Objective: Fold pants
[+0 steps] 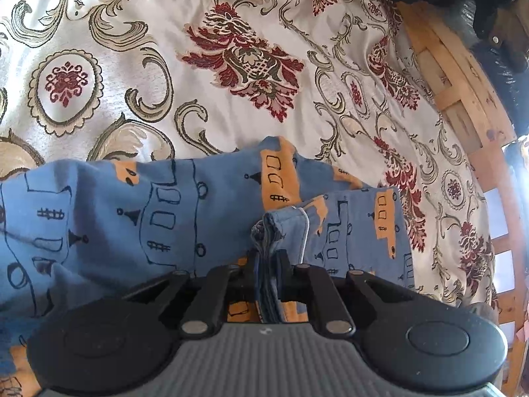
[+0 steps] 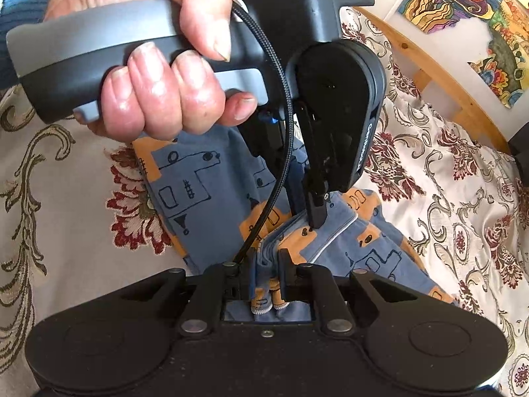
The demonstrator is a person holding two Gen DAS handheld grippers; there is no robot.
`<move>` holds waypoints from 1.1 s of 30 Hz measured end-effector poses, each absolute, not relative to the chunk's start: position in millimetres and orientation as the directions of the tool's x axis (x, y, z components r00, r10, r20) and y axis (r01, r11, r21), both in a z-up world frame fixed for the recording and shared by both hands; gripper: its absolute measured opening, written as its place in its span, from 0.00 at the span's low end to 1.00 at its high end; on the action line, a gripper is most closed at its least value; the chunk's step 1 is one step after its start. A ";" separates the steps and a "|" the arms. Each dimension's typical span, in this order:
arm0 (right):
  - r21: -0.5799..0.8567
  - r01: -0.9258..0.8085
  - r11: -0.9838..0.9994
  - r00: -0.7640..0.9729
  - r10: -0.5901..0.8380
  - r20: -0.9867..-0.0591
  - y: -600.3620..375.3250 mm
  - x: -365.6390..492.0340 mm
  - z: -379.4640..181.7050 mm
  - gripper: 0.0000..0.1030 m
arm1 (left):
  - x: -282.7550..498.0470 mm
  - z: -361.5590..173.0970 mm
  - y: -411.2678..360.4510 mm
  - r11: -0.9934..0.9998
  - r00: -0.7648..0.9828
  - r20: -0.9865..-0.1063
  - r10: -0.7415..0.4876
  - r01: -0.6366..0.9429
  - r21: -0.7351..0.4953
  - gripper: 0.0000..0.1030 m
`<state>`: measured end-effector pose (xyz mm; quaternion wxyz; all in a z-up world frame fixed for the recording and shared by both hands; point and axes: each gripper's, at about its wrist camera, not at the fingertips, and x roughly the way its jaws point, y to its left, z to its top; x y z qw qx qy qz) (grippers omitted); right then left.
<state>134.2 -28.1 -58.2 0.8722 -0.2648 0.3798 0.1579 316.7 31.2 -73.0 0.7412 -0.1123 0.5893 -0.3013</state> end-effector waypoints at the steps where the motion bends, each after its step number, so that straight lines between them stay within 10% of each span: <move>1: -0.343 -0.475 0.810 0.664 0.075 -0.744 -27.8 133.6 -58.3 0.13 | 316.4 -74.0 30.5 0.796 0.123 -0.811 -0.572 0.321 -0.513 0.12; 17: -0.353 -0.489 0.798 0.670 0.084 -0.737 -24.7 128.1 -52.6 0.17 | 308.9 -61.9 32.3 0.814 0.144 -0.827 -0.544 0.328 -0.478 0.12; 25: -0.339 -0.489 0.804 0.706 0.135 -0.695 -46.2 111.9 -36.9 0.77 | 306.3 -57.4 35.9 0.831 0.172 -0.843 -0.510 0.352 -0.431 0.33; 33: -0.126 -0.426 0.896 0.728 0.257 -0.635 -106.3 90.4 1.8 0.99 | 226.6 2.0 86.2 0.941 0.540 -0.777 -0.324 0.270 -0.206 0.78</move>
